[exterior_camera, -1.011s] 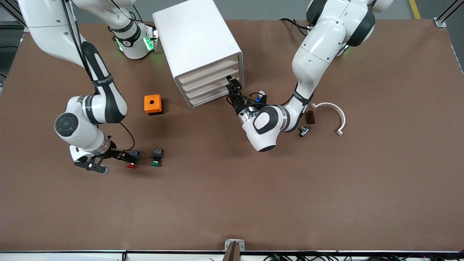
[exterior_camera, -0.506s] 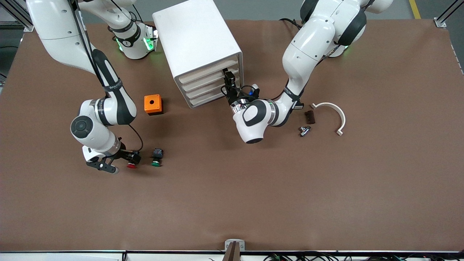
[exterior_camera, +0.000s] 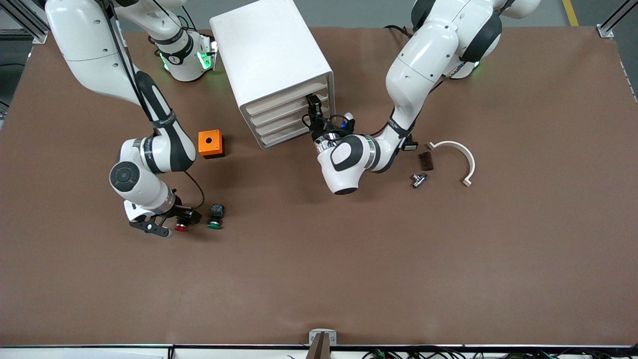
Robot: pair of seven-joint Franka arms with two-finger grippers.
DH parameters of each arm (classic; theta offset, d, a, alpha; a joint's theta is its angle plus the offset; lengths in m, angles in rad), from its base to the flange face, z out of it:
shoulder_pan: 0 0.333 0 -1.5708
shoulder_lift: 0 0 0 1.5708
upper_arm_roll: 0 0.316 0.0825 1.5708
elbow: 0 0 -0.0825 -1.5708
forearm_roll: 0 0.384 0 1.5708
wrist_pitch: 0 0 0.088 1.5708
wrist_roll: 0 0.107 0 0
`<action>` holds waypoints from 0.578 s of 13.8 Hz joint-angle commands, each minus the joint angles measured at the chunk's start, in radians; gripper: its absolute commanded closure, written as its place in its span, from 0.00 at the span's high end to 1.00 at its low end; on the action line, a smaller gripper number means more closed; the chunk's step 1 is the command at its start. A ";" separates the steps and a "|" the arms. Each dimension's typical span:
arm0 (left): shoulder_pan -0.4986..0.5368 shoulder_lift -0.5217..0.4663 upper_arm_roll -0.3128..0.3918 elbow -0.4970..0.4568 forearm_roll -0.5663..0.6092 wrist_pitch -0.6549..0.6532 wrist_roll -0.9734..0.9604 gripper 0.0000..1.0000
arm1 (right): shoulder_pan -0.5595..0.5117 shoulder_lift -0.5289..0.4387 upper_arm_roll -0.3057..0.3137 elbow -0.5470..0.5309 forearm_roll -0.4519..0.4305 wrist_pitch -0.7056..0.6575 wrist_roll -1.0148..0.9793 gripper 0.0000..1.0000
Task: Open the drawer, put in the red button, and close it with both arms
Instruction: 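Pull the drawer open with the left gripper while the right gripper grasps the button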
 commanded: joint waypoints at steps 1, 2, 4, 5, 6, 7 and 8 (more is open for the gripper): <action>0.021 0.008 0.004 0.010 -0.012 -0.003 -0.013 0.03 | 0.008 -0.004 -0.002 -0.014 0.008 0.012 0.015 1.00; 0.030 0.008 0.004 0.010 -0.012 -0.003 -0.013 0.02 | 0.008 -0.004 -0.002 -0.015 0.008 0.014 0.014 1.00; 0.055 0.008 0.004 0.010 -0.014 -0.003 -0.014 0.02 | 0.008 -0.004 -0.002 -0.017 0.008 0.014 0.002 1.00; 0.070 0.009 0.004 0.013 -0.012 -0.003 -0.013 0.03 | 0.005 -0.004 -0.002 -0.020 0.007 0.015 -0.011 1.00; 0.089 0.017 0.004 0.019 -0.012 -0.003 -0.013 0.03 | 0.003 -0.005 -0.002 -0.020 0.007 0.018 -0.023 1.00; 0.109 0.021 0.004 0.019 -0.012 -0.003 -0.013 0.03 | 0.000 -0.004 -0.002 -0.021 0.007 0.021 -0.031 1.00; 0.125 0.022 0.004 0.019 -0.012 -0.003 -0.011 0.03 | -0.001 -0.004 -0.002 -0.021 0.007 0.023 -0.032 1.00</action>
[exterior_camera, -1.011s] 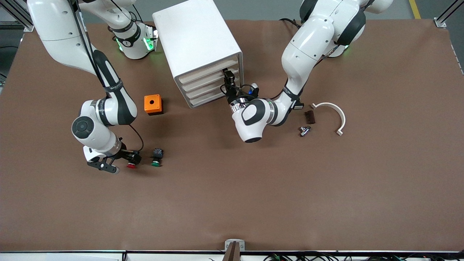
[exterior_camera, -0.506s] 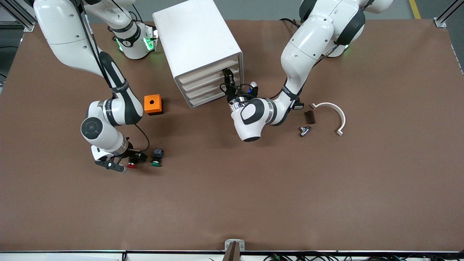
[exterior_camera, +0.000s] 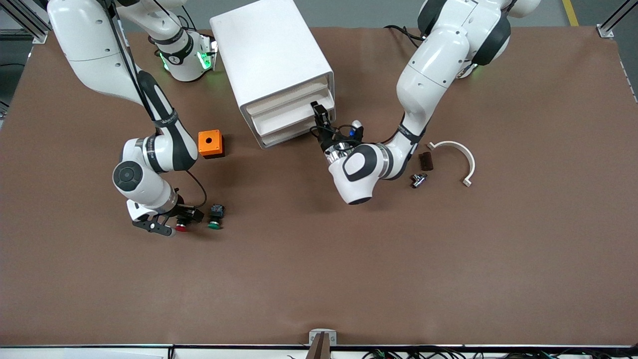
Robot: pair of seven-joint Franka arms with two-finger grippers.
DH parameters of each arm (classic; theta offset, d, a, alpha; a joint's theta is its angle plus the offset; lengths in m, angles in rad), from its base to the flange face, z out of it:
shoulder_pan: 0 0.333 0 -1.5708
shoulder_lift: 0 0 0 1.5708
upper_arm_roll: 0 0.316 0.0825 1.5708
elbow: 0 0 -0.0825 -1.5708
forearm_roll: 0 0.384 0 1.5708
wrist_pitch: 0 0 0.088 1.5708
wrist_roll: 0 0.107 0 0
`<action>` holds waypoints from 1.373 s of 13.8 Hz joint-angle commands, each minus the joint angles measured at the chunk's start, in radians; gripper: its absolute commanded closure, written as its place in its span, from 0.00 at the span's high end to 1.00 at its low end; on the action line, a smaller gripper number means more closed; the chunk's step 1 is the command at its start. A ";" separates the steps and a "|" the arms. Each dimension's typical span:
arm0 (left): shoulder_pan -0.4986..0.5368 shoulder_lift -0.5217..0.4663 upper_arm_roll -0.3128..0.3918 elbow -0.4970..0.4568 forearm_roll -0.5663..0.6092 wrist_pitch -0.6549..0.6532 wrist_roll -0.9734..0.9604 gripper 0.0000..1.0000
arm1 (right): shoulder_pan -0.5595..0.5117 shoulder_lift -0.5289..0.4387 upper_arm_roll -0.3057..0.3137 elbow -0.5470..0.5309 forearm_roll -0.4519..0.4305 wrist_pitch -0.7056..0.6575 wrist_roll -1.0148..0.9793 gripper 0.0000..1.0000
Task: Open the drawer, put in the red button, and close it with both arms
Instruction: 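Pull the drawer open with the left gripper while the right gripper grasps the button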
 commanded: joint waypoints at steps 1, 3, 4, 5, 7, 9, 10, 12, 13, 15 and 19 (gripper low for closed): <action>0.057 0.021 0.003 0.019 -0.010 0.001 0.017 0.04 | -0.006 -0.005 0.000 -0.016 0.006 0.021 -0.025 1.00; 0.093 0.021 0.005 0.028 -0.009 0.001 0.017 0.04 | -0.009 -0.005 0.000 -0.016 0.006 0.021 -0.035 1.00; 0.110 0.020 0.005 0.032 -0.009 0.002 0.017 0.05 | -0.009 -0.004 0.000 -0.018 0.006 0.021 -0.036 0.95; 0.123 0.018 0.005 0.033 -0.009 0.001 0.017 0.05 | -0.009 -0.005 0.000 -0.019 0.006 0.020 -0.036 0.87; 0.145 0.017 0.008 0.036 -0.009 0.001 0.017 0.06 | -0.008 -0.004 0.000 -0.021 0.006 0.018 -0.057 0.53; 0.153 0.018 0.009 0.036 -0.009 0.001 0.017 0.07 | -0.008 -0.005 0.000 -0.021 0.006 0.010 -0.061 0.19; 0.162 0.018 0.009 0.038 -0.009 0.001 0.017 0.08 | -0.008 -0.008 0.000 -0.021 0.006 0.006 -0.061 0.07; 0.165 0.020 0.009 0.038 -0.009 0.002 0.017 0.19 | -0.006 -0.019 0.000 -0.019 0.006 -0.008 -0.059 0.00; 0.164 0.020 0.009 0.038 -0.009 0.004 0.021 0.36 | -0.008 -0.028 0.000 -0.016 0.006 -0.032 -0.059 0.00; 0.165 0.020 0.008 0.038 -0.012 0.004 0.059 0.70 | -0.004 -0.077 0.000 -0.010 0.006 -0.092 -0.053 0.00; 0.171 0.017 0.008 0.073 -0.010 0.002 0.144 0.99 | 0.005 -0.215 0.001 0.019 0.023 -0.307 -0.013 0.00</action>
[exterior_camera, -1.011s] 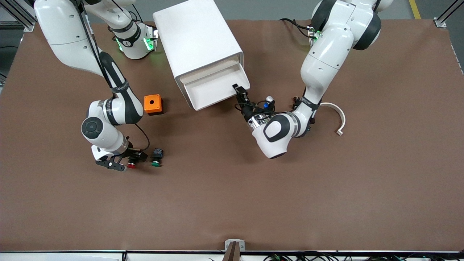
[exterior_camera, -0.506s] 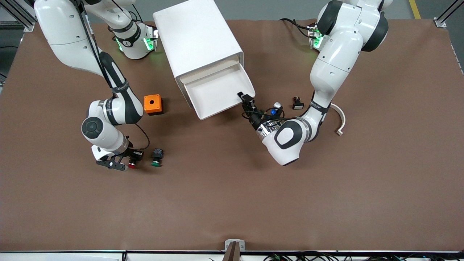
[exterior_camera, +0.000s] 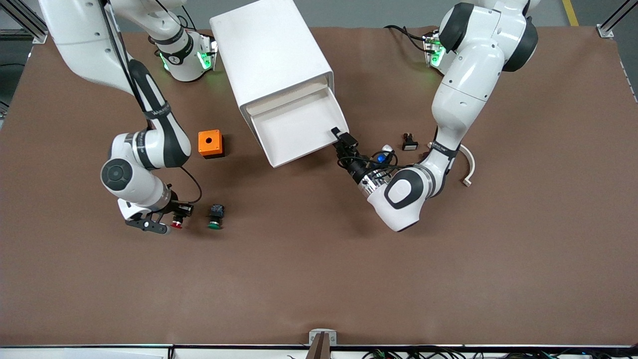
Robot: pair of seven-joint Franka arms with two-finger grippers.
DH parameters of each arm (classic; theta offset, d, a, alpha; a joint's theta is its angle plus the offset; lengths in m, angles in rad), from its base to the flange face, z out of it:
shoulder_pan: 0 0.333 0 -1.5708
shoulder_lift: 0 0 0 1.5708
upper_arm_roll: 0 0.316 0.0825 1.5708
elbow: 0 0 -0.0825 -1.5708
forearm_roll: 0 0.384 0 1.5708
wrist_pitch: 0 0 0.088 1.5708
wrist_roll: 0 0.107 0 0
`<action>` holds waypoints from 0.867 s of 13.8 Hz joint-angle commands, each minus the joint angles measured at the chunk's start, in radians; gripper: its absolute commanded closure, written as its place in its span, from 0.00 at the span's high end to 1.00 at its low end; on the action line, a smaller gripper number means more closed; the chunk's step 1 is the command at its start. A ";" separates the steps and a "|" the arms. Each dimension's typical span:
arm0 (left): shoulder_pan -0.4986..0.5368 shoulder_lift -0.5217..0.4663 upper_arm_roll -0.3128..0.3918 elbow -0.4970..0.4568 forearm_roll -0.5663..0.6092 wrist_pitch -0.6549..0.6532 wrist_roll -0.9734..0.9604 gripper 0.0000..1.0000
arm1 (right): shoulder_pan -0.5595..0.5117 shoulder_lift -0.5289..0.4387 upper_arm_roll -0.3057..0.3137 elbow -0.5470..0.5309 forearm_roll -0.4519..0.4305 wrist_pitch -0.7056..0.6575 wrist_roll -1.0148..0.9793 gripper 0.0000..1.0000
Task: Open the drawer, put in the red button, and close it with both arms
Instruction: 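Lift the red button with the right gripper and carry it over the drawer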
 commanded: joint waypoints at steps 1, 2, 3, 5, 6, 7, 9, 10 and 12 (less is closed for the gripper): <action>0.014 0.012 -0.003 0.055 -0.008 -0.010 0.075 0.99 | 0.024 -0.139 0.003 -0.008 0.058 -0.142 0.055 0.00; 0.020 0.007 -0.010 0.060 -0.010 -0.010 0.130 0.99 | 0.039 -0.182 0.003 -0.006 0.082 -0.195 0.082 0.00; 0.031 0.004 -0.013 0.077 -0.009 -0.012 0.203 0.99 | 0.056 -0.226 0.003 -0.006 0.088 -0.232 0.121 0.00; 0.032 0.001 0.001 0.121 -0.005 -0.004 0.353 0.99 | 0.105 -0.288 0.004 0.007 0.100 -0.309 0.249 0.00; 0.034 0.001 0.021 0.139 -0.005 0.002 0.454 0.99 | 0.143 -0.308 0.003 0.023 0.100 -0.346 0.315 0.00; 0.032 -0.008 0.047 0.150 -0.005 0.004 0.539 0.99 | 0.166 -0.325 0.003 0.041 0.100 -0.372 0.386 0.00; 0.020 -0.040 0.104 0.161 0.005 0.030 0.724 0.99 | 0.229 -0.352 0.003 0.058 0.100 -0.392 0.495 0.00; 0.006 -0.057 0.136 0.163 0.013 0.043 0.803 0.99 | 0.260 -0.366 0.003 0.060 0.100 -0.395 0.562 0.00; -0.058 -0.102 0.209 0.166 0.077 0.107 0.964 0.99 | 0.327 -0.380 0.003 0.058 0.100 -0.395 0.677 0.00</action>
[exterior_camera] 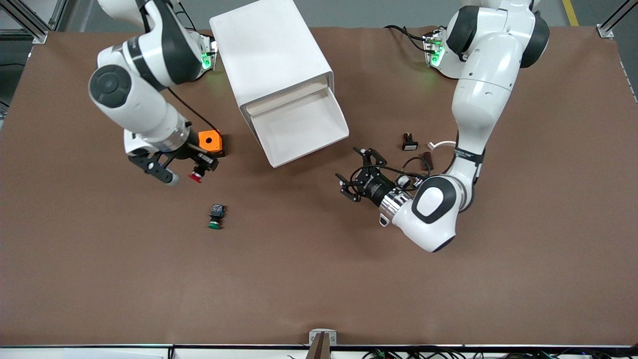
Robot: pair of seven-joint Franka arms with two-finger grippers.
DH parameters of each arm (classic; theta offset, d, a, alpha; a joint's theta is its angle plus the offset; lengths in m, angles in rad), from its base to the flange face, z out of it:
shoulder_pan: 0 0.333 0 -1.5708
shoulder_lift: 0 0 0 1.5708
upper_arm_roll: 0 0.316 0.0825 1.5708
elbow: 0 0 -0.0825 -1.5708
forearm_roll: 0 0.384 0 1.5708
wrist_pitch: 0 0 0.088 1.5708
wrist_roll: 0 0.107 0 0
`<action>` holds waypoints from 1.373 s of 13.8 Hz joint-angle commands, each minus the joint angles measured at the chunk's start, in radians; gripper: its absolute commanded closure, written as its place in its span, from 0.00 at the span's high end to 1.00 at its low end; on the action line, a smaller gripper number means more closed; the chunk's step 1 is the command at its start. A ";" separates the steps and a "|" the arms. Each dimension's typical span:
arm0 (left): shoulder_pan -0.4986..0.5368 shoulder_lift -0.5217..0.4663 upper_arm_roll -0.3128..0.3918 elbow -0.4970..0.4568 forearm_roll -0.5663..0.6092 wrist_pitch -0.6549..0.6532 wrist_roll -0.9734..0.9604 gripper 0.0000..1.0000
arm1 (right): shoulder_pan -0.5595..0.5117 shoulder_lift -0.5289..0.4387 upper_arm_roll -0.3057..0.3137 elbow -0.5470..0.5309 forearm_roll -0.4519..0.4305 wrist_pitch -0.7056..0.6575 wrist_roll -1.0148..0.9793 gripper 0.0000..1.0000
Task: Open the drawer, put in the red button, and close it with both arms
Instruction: 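Lift the red button with the right gripper and carry it over the drawer, then lower the red button into the open drawer and open the right gripper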
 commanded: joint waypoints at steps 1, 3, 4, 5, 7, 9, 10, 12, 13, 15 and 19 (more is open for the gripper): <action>-0.097 -0.074 0.096 -0.010 0.086 0.111 0.193 0.99 | 0.094 -0.020 -0.009 -0.001 0.013 -0.009 0.163 0.00; -0.130 -0.086 0.114 -0.012 0.149 0.229 0.275 0.99 | 0.161 -0.014 -0.010 -0.003 0.011 0.007 0.280 0.00; -0.148 -0.099 0.115 -0.012 0.205 0.298 0.309 0.99 | 0.181 -0.013 -0.010 -0.006 0.011 0.017 0.320 0.00; -0.173 -0.114 0.118 -0.016 0.268 0.370 0.335 0.99 | 0.201 -0.010 -0.010 -0.006 0.011 0.020 0.357 0.00; -0.206 -0.120 0.117 -0.016 0.386 0.464 0.346 0.99 | 0.244 -0.008 -0.010 -0.006 0.011 0.037 0.440 0.00; -0.231 -0.129 0.117 -0.018 0.489 0.512 0.344 0.99 | 0.290 0.006 -0.010 -0.006 0.004 0.063 0.535 0.00; -0.249 -0.143 0.118 -0.019 0.550 0.523 0.338 0.99 | 0.316 0.018 -0.010 -0.006 0.002 0.079 0.581 0.00; -0.253 -0.165 0.117 -0.019 0.615 0.537 0.332 0.99 | 0.359 0.053 -0.010 -0.007 -0.001 0.127 0.682 0.00; -0.253 -0.166 0.118 -0.019 0.620 0.550 0.331 0.99 | 0.378 0.072 -0.010 -0.006 -0.001 0.154 0.736 0.00; -0.254 -0.182 0.117 -0.021 0.655 0.564 0.332 0.99 | 0.416 0.104 -0.010 -0.004 -0.019 0.169 0.793 0.00; -0.286 -0.197 0.117 -0.021 0.749 0.564 0.320 0.99 | 0.465 0.148 -0.010 -0.003 -0.039 0.200 0.923 0.00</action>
